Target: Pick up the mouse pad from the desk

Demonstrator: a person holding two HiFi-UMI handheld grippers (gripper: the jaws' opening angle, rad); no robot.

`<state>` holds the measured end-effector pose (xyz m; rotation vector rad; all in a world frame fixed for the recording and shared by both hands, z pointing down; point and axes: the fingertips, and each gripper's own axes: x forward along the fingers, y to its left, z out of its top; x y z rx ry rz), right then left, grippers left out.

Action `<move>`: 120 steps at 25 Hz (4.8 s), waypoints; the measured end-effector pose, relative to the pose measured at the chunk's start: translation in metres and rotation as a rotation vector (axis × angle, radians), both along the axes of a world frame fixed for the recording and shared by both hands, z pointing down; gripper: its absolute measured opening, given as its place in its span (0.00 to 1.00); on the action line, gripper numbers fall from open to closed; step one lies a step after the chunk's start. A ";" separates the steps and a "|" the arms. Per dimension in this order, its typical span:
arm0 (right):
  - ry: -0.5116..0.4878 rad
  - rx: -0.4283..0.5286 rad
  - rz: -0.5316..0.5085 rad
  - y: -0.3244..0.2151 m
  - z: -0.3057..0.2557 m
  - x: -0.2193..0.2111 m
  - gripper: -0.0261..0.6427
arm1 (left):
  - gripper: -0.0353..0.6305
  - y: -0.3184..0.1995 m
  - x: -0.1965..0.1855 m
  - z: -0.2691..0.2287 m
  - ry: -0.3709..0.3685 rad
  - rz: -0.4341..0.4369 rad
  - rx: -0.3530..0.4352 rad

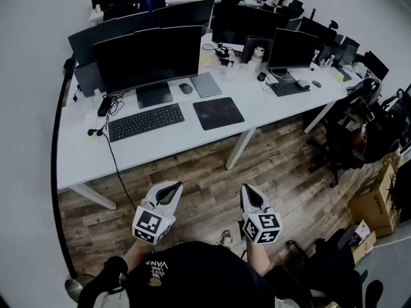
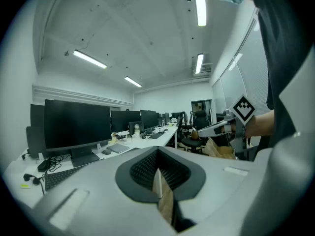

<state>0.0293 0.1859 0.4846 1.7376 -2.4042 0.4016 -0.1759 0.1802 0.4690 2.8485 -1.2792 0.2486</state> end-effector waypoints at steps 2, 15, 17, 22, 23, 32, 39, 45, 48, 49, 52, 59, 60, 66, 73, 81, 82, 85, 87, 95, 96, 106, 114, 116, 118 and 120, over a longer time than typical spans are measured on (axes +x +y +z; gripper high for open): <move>-0.001 -0.004 -0.009 -0.002 0.000 0.006 0.04 | 0.04 -0.001 0.006 0.001 0.000 -0.006 -0.007; -0.128 -0.055 0.020 -0.051 0.010 0.077 0.41 | 0.36 -0.035 0.065 0.011 0.058 -0.099 -0.106; -0.140 -0.070 -0.014 -0.056 0.013 0.086 0.41 | 0.36 -0.038 0.080 0.012 0.054 -0.109 -0.110; -0.143 -0.081 -0.069 -0.072 0.013 0.120 0.41 | 0.36 -0.045 0.121 0.013 0.061 -0.146 -0.109; -0.145 -0.082 -0.078 -0.075 0.013 0.128 0.41 | 0.36 -0.046 0.129 0.014 0.063 -0.156 -0.110; -0.168 -0.135 -0.145 -0.085 0.029 0.187 0.41 | 0.36 -0.041 0.177 0.021 0.082 -0.267 -0.128; -0.213 -0.175 -0.149 -0.087 0.046 0.200 0.41 | 0.36 -0.051 0.189 0.030 0.034 -0.276 -0.157; -0.226 -0.194 -0.106 -0.109 0.055 0.207 0.41 | 0.36 -0.093 0.192 0.033 0.032 -0.243 -0.162; -0.225 -0.188 -0.078 -0.129 0.056 0.202 0.41 | 0.36 -0.120 0.184 0.037 0.033 -0.221 -0.163; -0.220 -0.191 -0.072 -0.135 0.056 0.199 0.41 | 0.36 -0.130 0.179 0.038 0.035 -0.220 -0.165; -0.213 -0.199 -0.048 -0.159 0.057 0.188 0.41 | 0.36 -0.162 0.165 0.038 0.037 -0.208 -0.170; -0.196 -0.222 0.036 -0.215 0.062 0.150 0.41 | 0.36 -0.235 0.125 0.046 0.028 -0.142 -0.197; -0.195 -0.228 0.047 -0.223 0.064 0.144 0.41 | 0.36 -0.247 0.118 0.047 0.026 -0.136 -0.200; -0.209 -0.236 0.131 -0.261 0.075 0.115 0.41 | 0.36 -0.298 0.083 0.065 -0.005 -0.071 -0.236; -0.227 -0.279 0.204 -0.273 0.096 0.097 0.41 | 0.36 -0.345 0.052 0.091 -0.062 -0.047 -0.276; -0.204 -0.311 0.187 -0.318 0.114 0.101 0.41 | 0.36 -0.378 0.046 0.114 -0.076 -0.082 -0.320; -0.199 -0.316 0.178 -0.327 0.118 0.103 0.41 | 0.36 -0.383 0.046 0.116 -0.076 -0.094 -0.323; -0.173 -0.336 0.147 -0.353 0.126 0.108 0.41 | 0.36 -0.394 0.042 0.119 -0.080 -0.144 -0.335; -0.151 -0.356 0.134 -0.369 0.133 0.114 0.41 | 0.36 -0.403 0.044 0.122 -0.084 -0.173 -0.345; -0.109 -0.460 0.055 -0.418 0.169 0.124 0.41 | 0.36 -0.453 0.059 0.147 -0.127 -0.222 -0.378; -0.106 -0.471 0.045 -0.422 0.173 0.125 0.41 | 0.36 -0.458 0.060 0.151 -0.135 -0.224 -0.385; -0.099 -0.547 -0.006 -0.444 0.202 0.131 0.41 | 0.37 -0.501 0.072 0.200 -0.253 -0.212 -0.475; -0.107 -0.582 -0.022 -0.447 0.212 0.134 0.41 | 0.40 -0.527 0.069 0.237 -0.371 -0.187 -0.574; -0.107 -0.588 -0.025 -0.447 0.214 0.133 0.41 | 0.40 -0.531 0.067 0.245 -0.390 -0.181 -0.599; -0.109 -0.592 -0.027 -0.446 0.216 0.132 0.41 | 0.41 -0.534 0.067 0.251 -0.399 -0.167 -0.621; -0.110 -0.596 -0.028 -0.445 0.217 0.132 0.41 | 0.41 -0.535 0.070 0.254 -0.395 -0.141 -0.647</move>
